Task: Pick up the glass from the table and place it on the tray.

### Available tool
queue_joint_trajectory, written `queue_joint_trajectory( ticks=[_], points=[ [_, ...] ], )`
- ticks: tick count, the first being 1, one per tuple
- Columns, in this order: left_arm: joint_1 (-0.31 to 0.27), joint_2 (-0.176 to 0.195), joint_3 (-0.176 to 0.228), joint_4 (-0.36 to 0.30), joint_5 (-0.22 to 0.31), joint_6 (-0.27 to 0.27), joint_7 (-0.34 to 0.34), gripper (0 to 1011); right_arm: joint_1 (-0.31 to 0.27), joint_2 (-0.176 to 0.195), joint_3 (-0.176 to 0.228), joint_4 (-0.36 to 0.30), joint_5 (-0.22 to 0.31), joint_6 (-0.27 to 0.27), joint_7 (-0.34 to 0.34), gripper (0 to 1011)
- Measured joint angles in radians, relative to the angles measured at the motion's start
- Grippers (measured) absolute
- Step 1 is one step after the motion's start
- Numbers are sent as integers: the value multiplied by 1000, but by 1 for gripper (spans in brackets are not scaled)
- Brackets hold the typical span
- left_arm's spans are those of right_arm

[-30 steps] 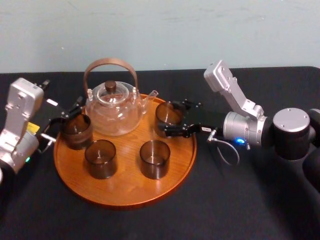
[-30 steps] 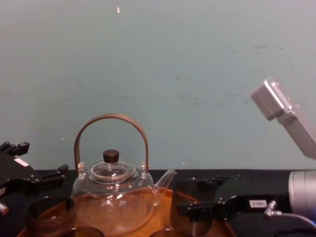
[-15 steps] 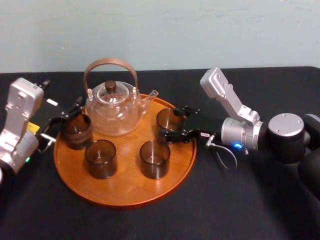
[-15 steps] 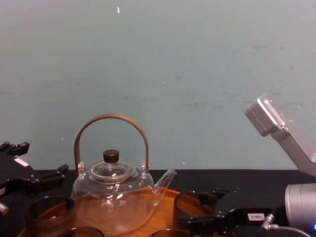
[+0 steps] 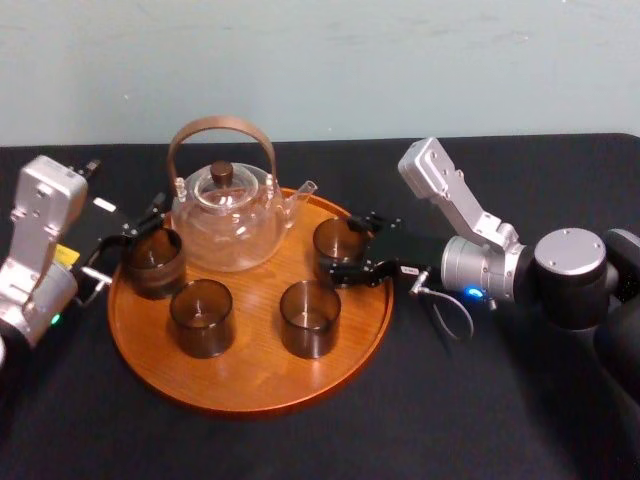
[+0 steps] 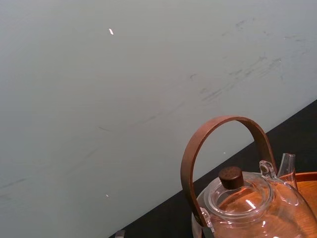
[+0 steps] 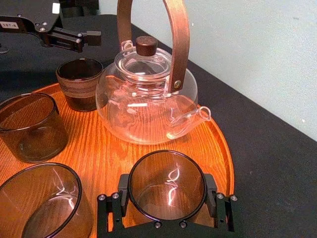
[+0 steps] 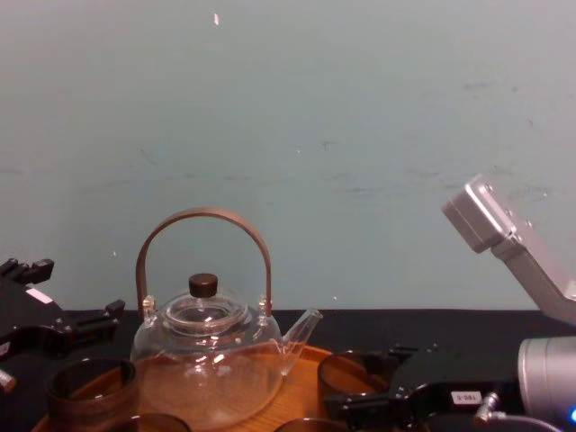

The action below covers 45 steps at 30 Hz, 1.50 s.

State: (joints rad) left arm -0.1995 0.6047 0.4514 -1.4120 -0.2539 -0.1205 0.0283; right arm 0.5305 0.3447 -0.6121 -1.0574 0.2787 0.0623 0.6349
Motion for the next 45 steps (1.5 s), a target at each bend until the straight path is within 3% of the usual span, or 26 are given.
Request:
queue_joint_trajectory(
  ticks=[6,12,31,38,45],
  points=[
    [0,0,0,0,0,0,0,1001,0,0,0,0,0,1,1,902],
    [0,0,0,0,0,0,0,1001,-1,1,0,2,-2,5,2,1002],
    [0,0,0,0,0,0,0,1001,-2,1,2,-1,2,4,4,1002],
    [0,0,0,0,0,0,0,1001,-33,28,28,-51,23,5,10,1002],
    [0,0,0,0,0,0,0,1001,-90,86,59,-141,50,15,5,1002]
  ],
)
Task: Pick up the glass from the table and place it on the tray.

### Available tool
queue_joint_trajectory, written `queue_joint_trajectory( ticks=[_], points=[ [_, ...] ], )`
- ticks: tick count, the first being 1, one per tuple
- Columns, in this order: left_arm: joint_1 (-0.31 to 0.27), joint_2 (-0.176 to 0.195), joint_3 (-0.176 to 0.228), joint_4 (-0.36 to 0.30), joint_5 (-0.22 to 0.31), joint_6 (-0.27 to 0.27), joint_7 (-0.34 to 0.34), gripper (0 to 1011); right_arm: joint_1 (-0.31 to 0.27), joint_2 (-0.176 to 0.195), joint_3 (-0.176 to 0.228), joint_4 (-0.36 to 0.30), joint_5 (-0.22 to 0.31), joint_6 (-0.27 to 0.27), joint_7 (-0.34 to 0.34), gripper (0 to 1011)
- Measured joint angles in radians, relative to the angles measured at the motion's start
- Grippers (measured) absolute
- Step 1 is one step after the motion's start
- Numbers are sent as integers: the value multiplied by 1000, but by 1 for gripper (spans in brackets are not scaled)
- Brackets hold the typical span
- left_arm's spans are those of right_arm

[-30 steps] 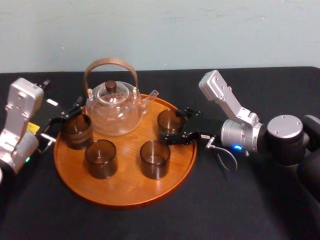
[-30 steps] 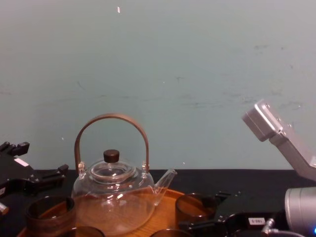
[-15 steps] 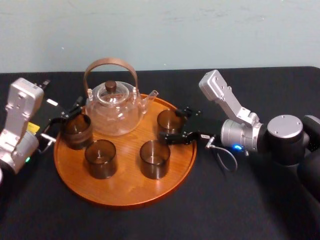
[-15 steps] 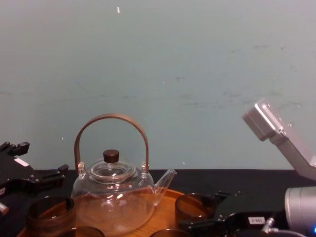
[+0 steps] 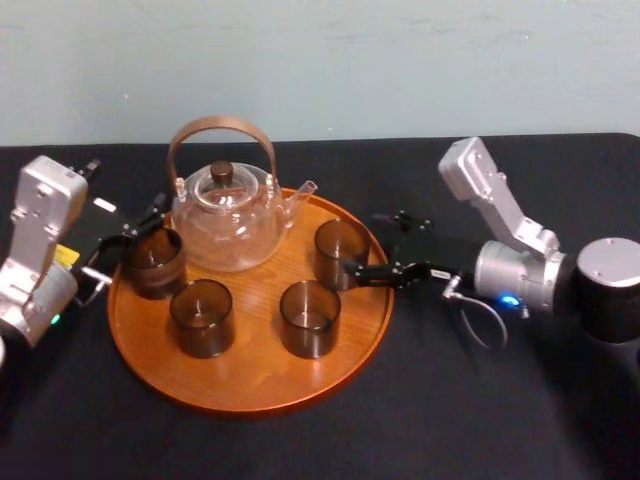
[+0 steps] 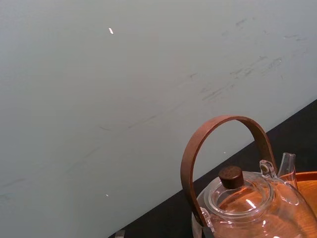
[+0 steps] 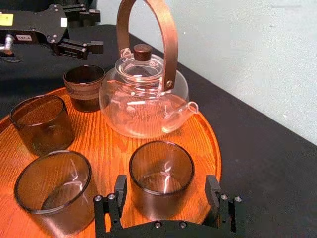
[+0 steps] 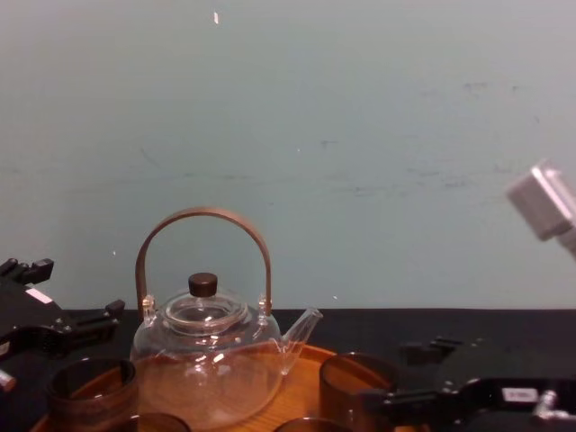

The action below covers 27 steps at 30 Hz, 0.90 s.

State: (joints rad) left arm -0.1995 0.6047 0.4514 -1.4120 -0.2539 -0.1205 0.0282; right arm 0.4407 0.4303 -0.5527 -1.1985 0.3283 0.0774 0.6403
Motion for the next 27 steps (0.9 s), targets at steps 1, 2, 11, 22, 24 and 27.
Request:
queue_joint_trajectory(
  ticks=[1,2,11,22,24,27],
  points=[
    [0,0,0,0,0,0,0,1001,-7,7,4,-11,3,1,-1,1002],
    [0,0,0,0,0,0,0,1001,-14,14,7,-23,6,2,-1,1002],
    [0,0,0,0,0,0,0,1001,-111,115,54,-164,50,1,-3,1002],
    [0,0,0,0,0,0,0,1001,-217,176,127,-284,74,-25,-91,1002],
    [0,0,0,0,0,0,0,1001,-240,173,147,-302,71,-27,-132,1002],
    [0,0,0,0,0,0,0,1001,-268,157,173,-316,59,-29,-193,1002]
  ],
)
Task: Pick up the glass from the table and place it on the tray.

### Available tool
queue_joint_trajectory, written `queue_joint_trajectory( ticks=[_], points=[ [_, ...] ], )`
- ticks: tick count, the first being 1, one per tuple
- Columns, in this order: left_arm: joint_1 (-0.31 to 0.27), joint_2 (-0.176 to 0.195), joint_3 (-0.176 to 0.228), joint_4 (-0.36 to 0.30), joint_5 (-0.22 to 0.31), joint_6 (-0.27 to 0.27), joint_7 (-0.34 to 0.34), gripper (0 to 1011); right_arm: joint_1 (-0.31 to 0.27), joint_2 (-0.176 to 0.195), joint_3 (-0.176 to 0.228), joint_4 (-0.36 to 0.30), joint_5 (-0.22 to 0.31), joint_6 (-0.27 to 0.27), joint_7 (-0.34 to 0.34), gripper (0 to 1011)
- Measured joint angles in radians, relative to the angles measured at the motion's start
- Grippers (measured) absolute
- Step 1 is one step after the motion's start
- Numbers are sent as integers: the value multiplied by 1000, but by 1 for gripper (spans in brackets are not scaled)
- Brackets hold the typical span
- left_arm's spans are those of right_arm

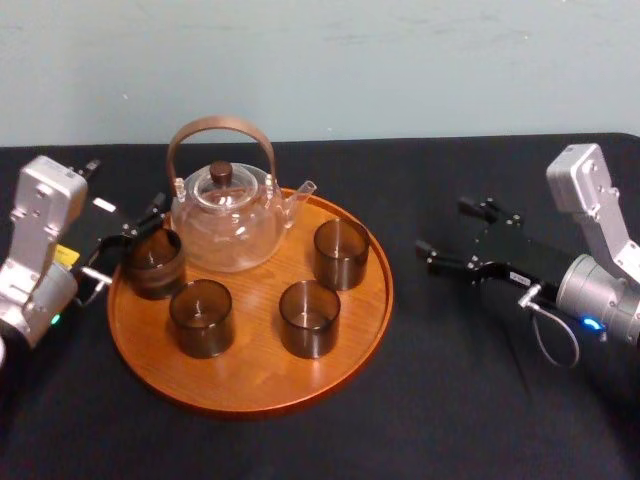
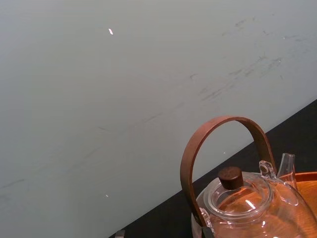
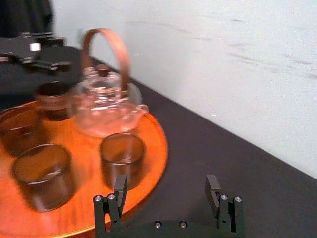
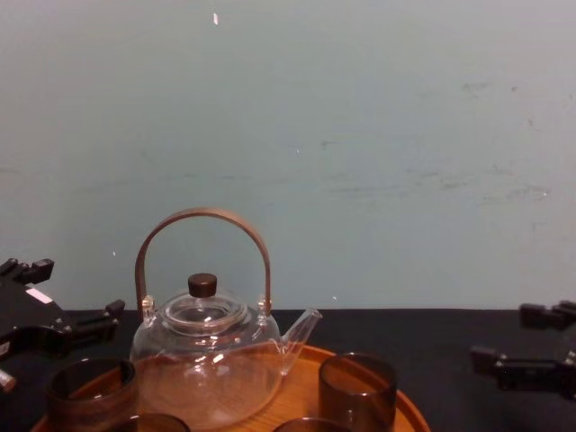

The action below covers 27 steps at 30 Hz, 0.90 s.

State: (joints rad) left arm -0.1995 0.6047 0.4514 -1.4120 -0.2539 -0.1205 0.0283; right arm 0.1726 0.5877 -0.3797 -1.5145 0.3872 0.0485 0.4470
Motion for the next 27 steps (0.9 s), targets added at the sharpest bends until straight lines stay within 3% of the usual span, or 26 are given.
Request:
queue_joint_trajectory(
  ticks=[7,13,27],
  points=[
    [0,0,0,0,0,0,0,1001,-43,-43,46,-8,-37,-4,-124,1002],
    [0,0,0,0,0,0,0,1001,-54,-90,81,26,-81,-25,-213,1002],
    [0,0,0,0,0,0,0,1001,-27,-159,100,126,-130,-46,-248,1002]
  ],
)
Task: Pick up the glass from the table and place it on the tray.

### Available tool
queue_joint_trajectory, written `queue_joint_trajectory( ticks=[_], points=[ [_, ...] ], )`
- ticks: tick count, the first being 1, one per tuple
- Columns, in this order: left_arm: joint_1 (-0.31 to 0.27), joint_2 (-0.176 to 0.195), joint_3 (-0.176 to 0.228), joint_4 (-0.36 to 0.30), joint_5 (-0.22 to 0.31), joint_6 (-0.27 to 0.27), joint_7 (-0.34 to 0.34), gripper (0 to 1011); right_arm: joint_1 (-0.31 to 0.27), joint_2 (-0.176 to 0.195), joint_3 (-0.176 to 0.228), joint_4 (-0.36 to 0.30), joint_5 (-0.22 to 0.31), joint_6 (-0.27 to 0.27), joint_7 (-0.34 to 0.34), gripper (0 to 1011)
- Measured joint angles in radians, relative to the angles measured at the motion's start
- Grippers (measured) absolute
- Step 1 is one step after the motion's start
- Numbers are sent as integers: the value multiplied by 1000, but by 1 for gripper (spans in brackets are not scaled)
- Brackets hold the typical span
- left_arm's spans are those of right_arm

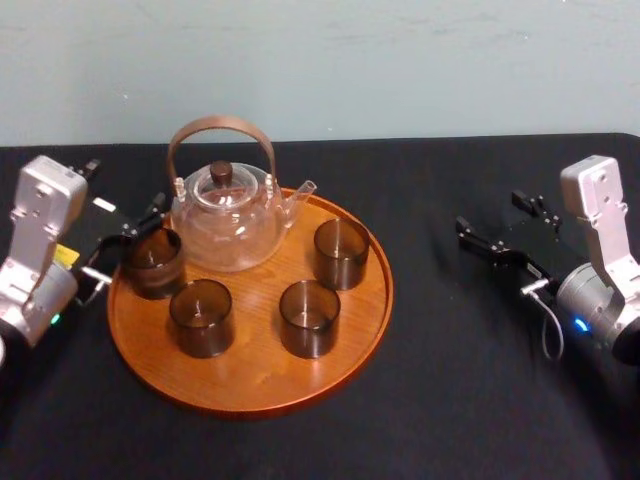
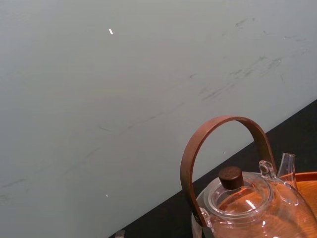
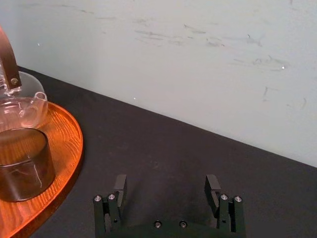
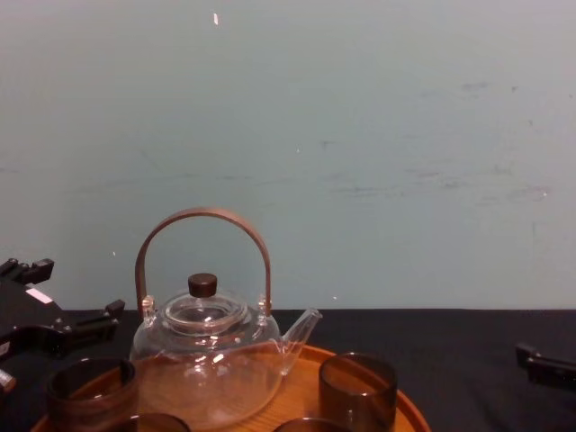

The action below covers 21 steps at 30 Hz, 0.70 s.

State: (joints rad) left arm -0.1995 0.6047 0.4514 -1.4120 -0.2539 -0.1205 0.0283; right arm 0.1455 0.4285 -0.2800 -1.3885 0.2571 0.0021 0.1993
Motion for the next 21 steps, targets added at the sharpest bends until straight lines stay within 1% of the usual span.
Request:
queue_joint_trajectory(
  ticks=[3,21],
  points=[
    [0,0,0,0,0,0,0,1001,3,-5,2,6,-5,0,1,1002],
    [0,0,0,0,0,0,0,1001,1,-2,1,2,-3,0,1,1002]
  ],
)
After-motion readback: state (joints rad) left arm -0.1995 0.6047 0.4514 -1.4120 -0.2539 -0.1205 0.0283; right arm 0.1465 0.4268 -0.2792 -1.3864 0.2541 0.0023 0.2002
